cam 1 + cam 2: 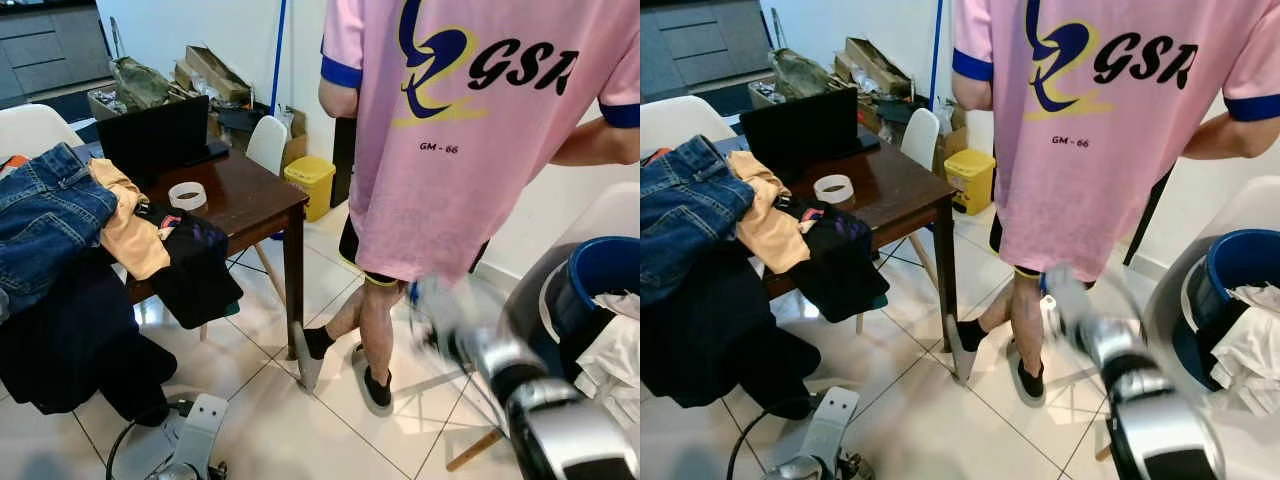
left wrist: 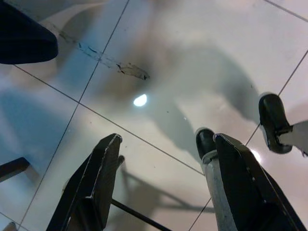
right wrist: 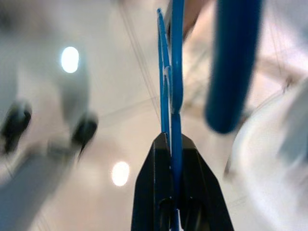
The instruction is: Hang hanger
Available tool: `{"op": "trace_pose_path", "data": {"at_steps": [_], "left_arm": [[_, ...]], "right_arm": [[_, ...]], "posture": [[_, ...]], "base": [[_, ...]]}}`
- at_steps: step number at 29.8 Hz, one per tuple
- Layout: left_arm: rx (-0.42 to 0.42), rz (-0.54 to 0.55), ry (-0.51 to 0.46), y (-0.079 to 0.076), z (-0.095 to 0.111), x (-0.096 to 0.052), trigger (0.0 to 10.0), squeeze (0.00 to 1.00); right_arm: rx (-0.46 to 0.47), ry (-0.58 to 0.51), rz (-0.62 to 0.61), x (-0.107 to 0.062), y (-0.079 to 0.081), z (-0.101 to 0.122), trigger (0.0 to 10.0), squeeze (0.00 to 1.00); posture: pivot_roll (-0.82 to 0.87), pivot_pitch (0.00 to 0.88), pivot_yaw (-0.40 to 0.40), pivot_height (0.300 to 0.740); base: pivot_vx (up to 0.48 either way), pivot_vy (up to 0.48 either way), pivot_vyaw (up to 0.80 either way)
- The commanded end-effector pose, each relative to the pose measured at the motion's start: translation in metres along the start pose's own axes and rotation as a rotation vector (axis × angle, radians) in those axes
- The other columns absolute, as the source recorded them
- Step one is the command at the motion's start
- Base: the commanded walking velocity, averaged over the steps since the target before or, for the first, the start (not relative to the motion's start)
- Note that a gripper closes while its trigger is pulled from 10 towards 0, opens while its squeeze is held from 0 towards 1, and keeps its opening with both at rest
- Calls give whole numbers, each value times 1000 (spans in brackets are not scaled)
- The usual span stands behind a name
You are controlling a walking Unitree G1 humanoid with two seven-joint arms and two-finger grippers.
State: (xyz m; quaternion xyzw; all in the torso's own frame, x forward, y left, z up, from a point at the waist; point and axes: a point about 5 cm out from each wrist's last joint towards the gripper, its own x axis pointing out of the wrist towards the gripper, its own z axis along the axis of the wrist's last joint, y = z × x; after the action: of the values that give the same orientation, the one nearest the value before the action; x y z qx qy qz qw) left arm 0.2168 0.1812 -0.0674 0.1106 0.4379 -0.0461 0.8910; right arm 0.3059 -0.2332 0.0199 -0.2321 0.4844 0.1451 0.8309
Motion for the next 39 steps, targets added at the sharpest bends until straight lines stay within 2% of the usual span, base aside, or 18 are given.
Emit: {"op": "trace_pose_path", "data": {"at_steps": [1, 5, 7, 10, 12, 14, 15, 16, 20, 22, 28, 31, 35, 39], "left_arm": [[13, 0, 23, 4, -6, -1, 10000, 0], [16, -3, 26, 4, -6, -1, 10000, 0], [18, -4, 31, 4, -8, -1, 10000, 0], [18, -5, 34, 4, -9, -1, 10000, 0], [23, -7, 48, 4, -11, -2, 10000, 0], [23, -7, 48, 4, -11, -2, 10000, 0], [19, -5, 57, 4, -12, -2, 10000, 0], [19, -5, 57, 4, -12, -2, 10000, 0], [10, 0, 64, 5, -14, -2, 10000, 0], [10, 3, 68, 5, -15, -2, 10000, 0], [45, 0, 86, 5, -17, -2, 10000, 0], [80, -20, 114, -1, -22, -3, 10000, 0], [122, -31, 117, -4, -22, -3, 10000, 0], [147, -34, 120, -4, -21, -3, 10000, 0]], "right_arm": [[-45, -2, -26, -4, -7, 5, 10000, 0], [-27, 18, -49, -2, -7, -5, 10000, 0], [35, 12, -86, 2, -5, -21, 10000, 0], [55, 6, -95, 3, -4, -25, 10000, 0], [227, 1, -86, 9, 7, -50, 10000, 0], [227, 1, -86, 9, 7, -50, 10000, 0], [318, 32, -103, 13, 17, -75, 10000, 0], [318, 32, -103, 13, 17, -75, 10000, 0], [318, 78, -131, 15, 27, -98, 10000, 0], [345, 77, -132, 16, 31, -103, 10000, 0], [364, 82, -126, 19, 42, -109, 10000, 0], [383, 96, -133, 21, 50, -111, 10000, 0], [394, 92, -138, 22, 51, -110, 10000, 0], [352, 112, -131, 23, 57, -111, 10000, 0]], "posture": [[1, 0, -16, 740], [0, 0, -15, 740], [1, 0, -20, 740], [1, 0, -20, 740], [10, 0, -28, 740], [10, 0, -28, 740], [18, 0, -30, 740], [18, 0, -30, 740], [14, 0, -27, 740], [13, 0, -26, 740], [13, 0, -22, 740], [3, 0, -8, 740], [4, 0, -11, 740], [5, 0, -15, 740]], "base": [[0, 0, 0], [0, 0, 0], [0, 0, 0], [0, 0, 0], [0, 0, 0], [0, 0, 0], [0, 0, 0], [0, 0, 0], [0, 0, 0], [0, 0, 0], [0, 0, 0], [0, 0, -698], [0, 0, -731], [0, 0, -731]]}}
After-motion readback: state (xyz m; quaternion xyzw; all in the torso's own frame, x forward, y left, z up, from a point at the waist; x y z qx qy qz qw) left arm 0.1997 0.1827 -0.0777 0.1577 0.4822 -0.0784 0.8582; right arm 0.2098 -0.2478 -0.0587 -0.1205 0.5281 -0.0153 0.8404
